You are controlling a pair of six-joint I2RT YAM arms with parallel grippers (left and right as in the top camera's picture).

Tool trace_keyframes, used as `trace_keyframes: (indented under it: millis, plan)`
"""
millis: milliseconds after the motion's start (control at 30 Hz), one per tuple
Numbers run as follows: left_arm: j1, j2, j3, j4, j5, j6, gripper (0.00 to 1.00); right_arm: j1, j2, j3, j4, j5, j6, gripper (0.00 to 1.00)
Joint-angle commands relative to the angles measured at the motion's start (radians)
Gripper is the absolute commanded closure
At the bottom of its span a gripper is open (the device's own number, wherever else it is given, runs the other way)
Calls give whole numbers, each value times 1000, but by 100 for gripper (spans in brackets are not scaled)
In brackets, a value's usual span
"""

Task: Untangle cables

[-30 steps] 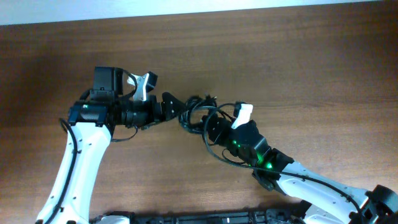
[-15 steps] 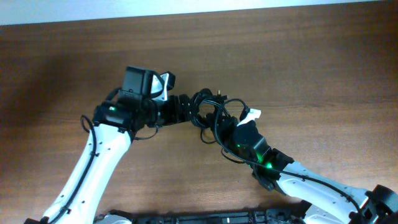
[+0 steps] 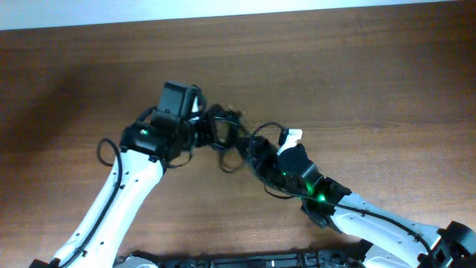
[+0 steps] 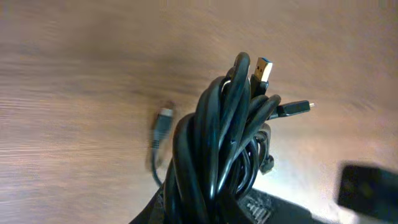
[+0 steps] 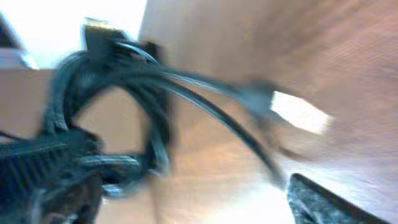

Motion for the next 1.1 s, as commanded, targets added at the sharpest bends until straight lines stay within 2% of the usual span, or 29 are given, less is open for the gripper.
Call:
trace_keyframes:
  millis: [0,33,133,167,200,267,300,333,400,433,533,567,667,700,733,800,867,900,1067]
  plan:
    - [133,-24,7,-11,-45,38,100,-4,-6,1,-49,-6,-123,1]
    - [181,-24,7,-19,50,96,100,-4,-6,1,-29,12,-122,1]
    - [195,-24,7,-32,132,175,100,-4,-6,1,92,25,-137,2]
    - [195,-24,7,-33,178,297,100,-4,-6,1,169,27,-419,2]
    - [195,-24,7,-44,201,404,100,-4,-6,1,176,25,-717,1]
    - [195,-24,7,-71,253,540,100,-4,-6,1,140,21,-949,1]
    - [195,-26,7,-82,277,613,100,-4,-6,1,118,19,-994,0]
    - [195,-29,7,-82,277,633,100,-4,-6,1,103,19,-994,2]
    - [195,-46,8,-79,299,647,100,-4,-6,1,50,19,-994,28]
    - [195,-55,8,-73,350,655,100,-4,-6,1,42,5,-994,34]
    - [195,-66,8,-73,507,698,100,-3,-6,1,43,-79,-994,36]
    - [195,-67,8,-73,544,698,100,-3,-6,1,43,-79,-994,42]
    - [195,-66,7,-73,587,698,100,-3,-6,1,43,-79,-994,70]
    - [195,-66,7,-73,586,698,100,-3,-6,1,43,-79,-994,84]
    - [195,-66,7,-74,586,698,100,-3,-6,1,43,-79,-993,93]
    - [195,-66,7,-82,586,698,100,-3,-6,1,43,-79,-989,96]
    - [195,-66,7,-89,529,690,100,-3,-15,1,43,-115,-985,96]
    - [195,-66,7,-89,470,686,100,-3,-42,1,43,-195,-985,96]
    - [195,-66,7,-89,470,686,100,-3,-119,1,42,-277,-982,96]
